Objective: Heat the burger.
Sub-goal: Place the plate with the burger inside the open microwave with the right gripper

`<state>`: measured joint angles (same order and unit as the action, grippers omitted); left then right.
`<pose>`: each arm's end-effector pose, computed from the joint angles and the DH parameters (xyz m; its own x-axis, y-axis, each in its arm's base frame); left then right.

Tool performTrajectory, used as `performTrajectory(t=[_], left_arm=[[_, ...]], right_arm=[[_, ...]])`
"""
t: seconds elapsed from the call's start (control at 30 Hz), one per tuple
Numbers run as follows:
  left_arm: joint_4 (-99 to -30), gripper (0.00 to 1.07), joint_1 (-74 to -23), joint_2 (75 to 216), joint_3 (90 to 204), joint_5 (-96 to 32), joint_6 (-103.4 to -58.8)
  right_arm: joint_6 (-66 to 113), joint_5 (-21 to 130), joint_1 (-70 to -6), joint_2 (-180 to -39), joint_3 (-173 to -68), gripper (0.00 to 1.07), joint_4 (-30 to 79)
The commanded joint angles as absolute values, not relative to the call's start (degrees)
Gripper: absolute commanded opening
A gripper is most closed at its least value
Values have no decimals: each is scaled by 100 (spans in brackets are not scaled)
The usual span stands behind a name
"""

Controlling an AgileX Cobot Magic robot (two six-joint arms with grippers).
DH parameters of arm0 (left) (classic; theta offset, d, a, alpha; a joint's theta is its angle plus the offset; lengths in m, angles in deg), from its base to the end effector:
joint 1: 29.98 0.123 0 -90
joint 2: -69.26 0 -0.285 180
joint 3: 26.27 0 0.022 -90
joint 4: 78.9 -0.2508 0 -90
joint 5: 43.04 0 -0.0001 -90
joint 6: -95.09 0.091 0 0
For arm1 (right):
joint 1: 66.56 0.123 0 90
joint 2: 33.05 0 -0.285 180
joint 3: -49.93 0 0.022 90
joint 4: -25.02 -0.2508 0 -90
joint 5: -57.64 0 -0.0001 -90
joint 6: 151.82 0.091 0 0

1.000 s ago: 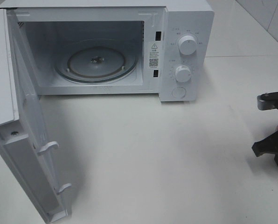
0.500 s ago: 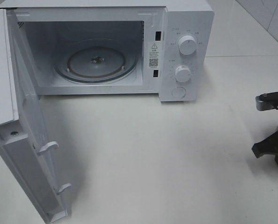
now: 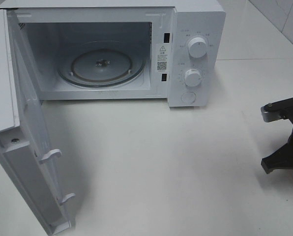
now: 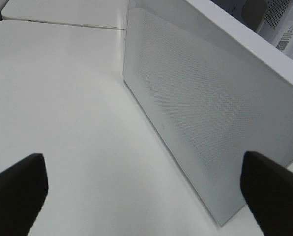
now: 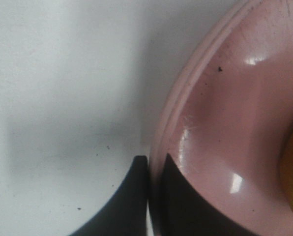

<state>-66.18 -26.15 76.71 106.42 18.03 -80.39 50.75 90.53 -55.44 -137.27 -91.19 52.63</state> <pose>-0.0085 -0.0182 0.2845 -0.4282 -0.0580 -0.9018 0.0957 0.9894 -0.1091 0.2487 0.0255 0.1245 -0.9704 -0.2104 -0.1184 -0.1755 0.9516 -0.2521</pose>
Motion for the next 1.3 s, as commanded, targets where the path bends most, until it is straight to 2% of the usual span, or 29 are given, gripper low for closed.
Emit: performTrajectory(t=[0.03, 0.43, 1.3], left_arm=[[-6607, 100, -2592, 7568, 10619, 1815, -8027], [-6607, 100, -2592, 7568, 10619, 1815, -8027], [-6607, 100, -2592, 7568, 10619, 1815, -8027]], right_arm=[[5385, 9294, -5435, -13681, -9096, 0, 5636], [6135, 9867, -4885, -13664, -9096, 0, 6415], [6112, 11139, -3825, -12735, -8987, 0, 6341]])
